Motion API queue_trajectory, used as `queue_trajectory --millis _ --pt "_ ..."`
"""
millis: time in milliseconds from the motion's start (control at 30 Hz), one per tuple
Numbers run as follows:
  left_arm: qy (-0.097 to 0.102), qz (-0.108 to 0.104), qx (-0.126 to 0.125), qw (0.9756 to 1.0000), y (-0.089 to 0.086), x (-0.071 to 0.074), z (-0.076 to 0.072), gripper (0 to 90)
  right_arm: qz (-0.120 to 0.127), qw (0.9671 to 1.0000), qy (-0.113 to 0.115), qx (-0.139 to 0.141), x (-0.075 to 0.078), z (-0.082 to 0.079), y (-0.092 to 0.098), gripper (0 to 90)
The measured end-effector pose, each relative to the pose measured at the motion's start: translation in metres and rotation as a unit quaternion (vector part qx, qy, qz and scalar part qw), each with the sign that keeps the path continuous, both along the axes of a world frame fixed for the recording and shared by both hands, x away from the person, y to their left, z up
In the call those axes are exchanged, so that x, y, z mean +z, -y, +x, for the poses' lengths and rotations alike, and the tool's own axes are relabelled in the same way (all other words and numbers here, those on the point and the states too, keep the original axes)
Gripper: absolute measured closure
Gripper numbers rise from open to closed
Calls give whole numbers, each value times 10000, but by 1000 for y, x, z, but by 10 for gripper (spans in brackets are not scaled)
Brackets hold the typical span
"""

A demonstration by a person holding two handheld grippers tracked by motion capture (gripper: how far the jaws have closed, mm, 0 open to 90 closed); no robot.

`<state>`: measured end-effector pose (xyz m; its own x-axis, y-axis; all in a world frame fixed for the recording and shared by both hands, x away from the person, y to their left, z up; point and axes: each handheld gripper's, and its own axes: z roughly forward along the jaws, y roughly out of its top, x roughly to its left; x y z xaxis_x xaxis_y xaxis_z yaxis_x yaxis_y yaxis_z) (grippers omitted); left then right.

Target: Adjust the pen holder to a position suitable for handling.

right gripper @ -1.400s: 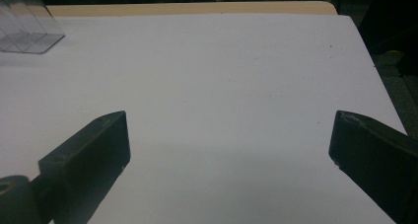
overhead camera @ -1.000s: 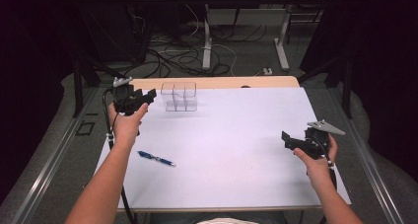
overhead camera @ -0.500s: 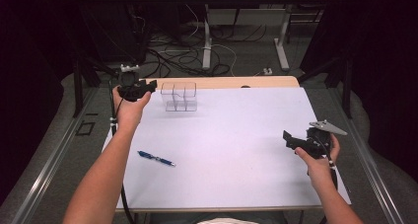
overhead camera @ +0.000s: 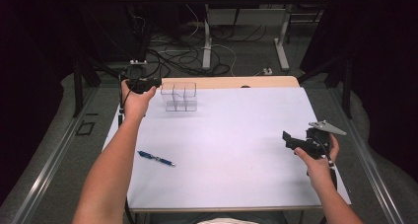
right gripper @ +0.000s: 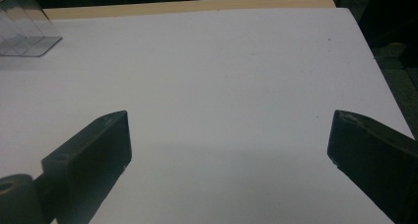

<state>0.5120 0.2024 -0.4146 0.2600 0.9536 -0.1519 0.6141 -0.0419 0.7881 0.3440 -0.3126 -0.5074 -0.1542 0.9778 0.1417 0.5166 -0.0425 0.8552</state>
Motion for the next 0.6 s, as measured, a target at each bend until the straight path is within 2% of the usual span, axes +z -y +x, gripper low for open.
queue_trajectory --millis 133,200,300,600 --pt "-51 -38 11 10000 1 -3 8 706 42 10000 32 14 -1 1 0 30" --pt "-95 51 46 9999 2 -6 11 711 49 10000 28 14 -1 1 0 31" --pt "-142 31 96 9998 2 -10 16 722 22 10000 49 54 -1 1 1 32" --pt "-388 27 221 9990 2 -27 30 761 56 10000 -31 65 -2 1 0 33"
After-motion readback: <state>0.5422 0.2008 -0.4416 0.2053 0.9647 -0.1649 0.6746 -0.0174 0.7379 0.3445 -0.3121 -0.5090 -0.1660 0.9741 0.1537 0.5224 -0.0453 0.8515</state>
